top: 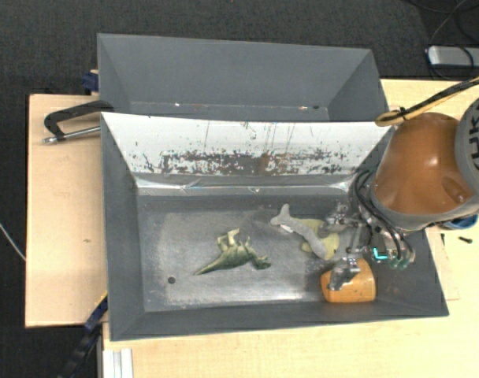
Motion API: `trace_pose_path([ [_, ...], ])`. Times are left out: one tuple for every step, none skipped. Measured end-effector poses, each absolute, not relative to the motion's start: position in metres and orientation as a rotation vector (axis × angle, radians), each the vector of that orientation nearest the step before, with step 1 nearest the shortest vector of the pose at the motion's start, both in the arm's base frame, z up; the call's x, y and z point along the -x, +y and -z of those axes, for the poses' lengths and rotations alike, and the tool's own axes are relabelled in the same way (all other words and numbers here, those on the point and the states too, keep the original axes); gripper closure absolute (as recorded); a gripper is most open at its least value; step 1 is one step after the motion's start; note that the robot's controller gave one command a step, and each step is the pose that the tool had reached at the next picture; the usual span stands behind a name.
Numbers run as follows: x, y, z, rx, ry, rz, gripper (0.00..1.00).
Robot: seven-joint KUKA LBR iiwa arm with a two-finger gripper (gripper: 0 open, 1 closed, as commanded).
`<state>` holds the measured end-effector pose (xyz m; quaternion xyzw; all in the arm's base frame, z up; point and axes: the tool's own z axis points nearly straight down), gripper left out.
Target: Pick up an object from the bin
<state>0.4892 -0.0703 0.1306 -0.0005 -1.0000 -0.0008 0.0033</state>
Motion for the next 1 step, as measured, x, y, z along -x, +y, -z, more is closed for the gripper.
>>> trace_pose_path([
  [-0.5512, -0.0307, -0.0731, 0.407, -3.133, 0.002, 0.0],
])
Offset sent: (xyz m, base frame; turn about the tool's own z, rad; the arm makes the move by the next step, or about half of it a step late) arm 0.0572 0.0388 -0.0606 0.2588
